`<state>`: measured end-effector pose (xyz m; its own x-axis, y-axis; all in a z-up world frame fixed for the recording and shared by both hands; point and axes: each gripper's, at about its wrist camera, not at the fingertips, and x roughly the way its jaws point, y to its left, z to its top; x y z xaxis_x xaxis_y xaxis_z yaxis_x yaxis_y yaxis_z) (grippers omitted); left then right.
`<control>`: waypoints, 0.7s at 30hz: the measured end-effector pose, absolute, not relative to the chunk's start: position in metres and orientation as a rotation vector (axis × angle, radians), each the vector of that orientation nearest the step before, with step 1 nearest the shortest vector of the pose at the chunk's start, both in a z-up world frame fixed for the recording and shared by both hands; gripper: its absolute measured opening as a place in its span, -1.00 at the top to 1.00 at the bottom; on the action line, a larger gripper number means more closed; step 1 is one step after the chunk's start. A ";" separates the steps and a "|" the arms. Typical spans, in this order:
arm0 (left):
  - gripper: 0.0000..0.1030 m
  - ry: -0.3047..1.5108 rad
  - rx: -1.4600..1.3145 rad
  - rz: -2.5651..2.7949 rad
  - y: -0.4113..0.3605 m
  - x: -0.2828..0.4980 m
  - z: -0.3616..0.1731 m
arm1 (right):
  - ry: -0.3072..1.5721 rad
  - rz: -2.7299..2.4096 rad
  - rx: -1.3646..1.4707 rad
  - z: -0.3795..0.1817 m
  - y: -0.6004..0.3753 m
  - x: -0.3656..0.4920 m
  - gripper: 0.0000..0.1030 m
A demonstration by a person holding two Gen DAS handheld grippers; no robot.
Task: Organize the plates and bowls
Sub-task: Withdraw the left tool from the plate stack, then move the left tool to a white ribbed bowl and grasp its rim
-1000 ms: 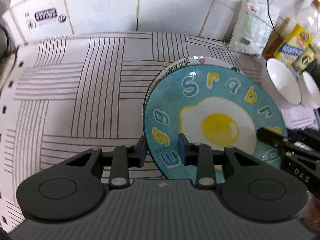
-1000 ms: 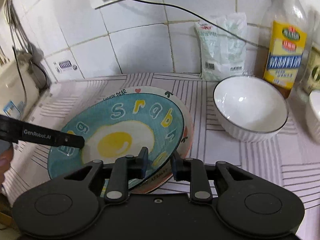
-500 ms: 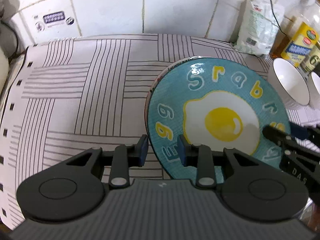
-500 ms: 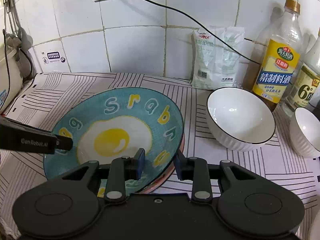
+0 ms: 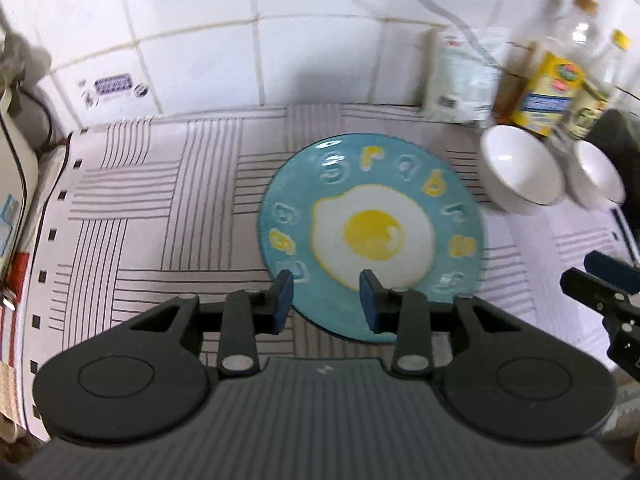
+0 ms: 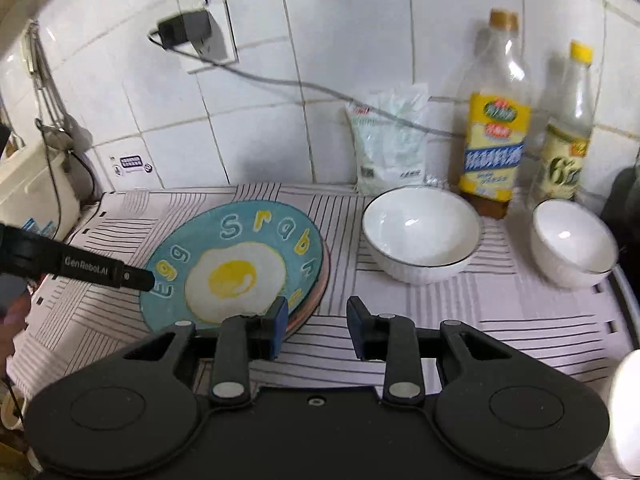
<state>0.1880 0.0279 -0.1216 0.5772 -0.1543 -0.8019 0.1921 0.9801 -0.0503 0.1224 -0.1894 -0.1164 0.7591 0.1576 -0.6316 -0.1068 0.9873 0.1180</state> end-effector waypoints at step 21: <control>-0.14 0.872 0.162 -0.513 -0.072 0.095 -0.071 | 0.592 -0.018 0.009 -0.073 -0.250 -0.019 -0.26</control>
